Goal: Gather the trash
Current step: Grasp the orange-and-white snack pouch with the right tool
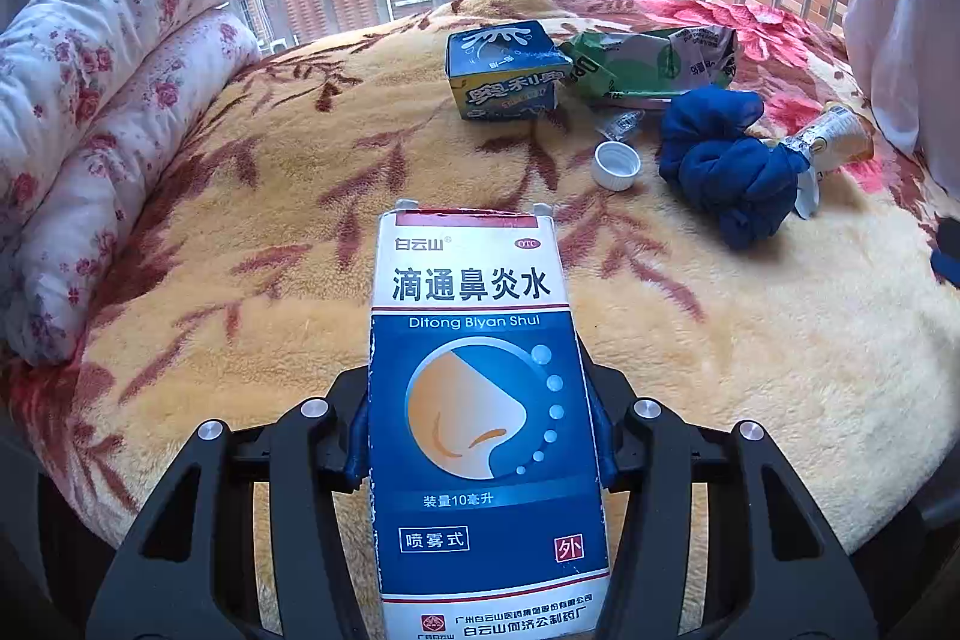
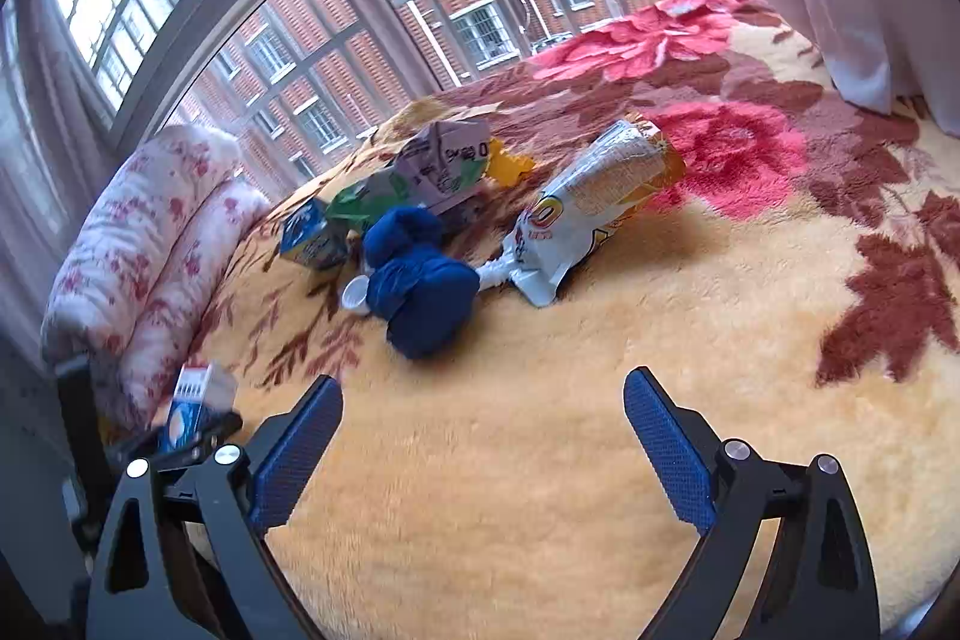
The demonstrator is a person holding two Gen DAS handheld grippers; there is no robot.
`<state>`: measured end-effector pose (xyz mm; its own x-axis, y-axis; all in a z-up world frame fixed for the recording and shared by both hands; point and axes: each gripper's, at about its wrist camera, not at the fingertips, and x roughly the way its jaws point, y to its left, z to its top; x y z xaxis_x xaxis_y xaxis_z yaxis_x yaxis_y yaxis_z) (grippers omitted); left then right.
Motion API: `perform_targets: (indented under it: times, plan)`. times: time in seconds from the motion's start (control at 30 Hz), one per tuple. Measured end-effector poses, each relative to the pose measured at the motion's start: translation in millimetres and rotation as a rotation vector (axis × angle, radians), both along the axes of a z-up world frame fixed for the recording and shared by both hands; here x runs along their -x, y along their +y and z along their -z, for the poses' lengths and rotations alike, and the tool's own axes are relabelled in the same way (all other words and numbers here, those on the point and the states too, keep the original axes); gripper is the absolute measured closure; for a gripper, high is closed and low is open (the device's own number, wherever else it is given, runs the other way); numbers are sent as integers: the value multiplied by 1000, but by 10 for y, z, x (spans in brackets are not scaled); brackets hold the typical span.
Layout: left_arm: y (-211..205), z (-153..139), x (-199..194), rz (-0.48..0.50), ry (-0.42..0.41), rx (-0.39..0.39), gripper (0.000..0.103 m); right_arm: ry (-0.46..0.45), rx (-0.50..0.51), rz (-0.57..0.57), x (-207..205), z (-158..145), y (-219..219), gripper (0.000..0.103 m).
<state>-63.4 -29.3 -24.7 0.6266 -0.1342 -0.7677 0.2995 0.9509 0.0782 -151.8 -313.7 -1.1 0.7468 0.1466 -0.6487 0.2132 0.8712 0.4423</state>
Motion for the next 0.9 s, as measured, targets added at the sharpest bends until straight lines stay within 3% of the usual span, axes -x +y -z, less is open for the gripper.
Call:
perform_targets:
  times: [0.2,0.33,0.4,0.67,0.7,0.9]
  plan:
    - [39,157,-55,14,18,27,52,82,-93,196,-657,125,-349,10]
    - [78,239,-77,17,38,60,52,131,-233,306,-993,290,-530,10]
    - [71,243,-61,25,26,56,52,154,-255,348,-1149,347,-552,14]
    - [104,272,-92,41,30,87,52,233,-237,423,-1591,504,-430,29]
    - [108,272,-96,41,31,90,52,237,-232,439,-1617,526,-426,36]
    - [134,278,-104,45,37,109,52,283,-144,476,-1738,595,-414,56]
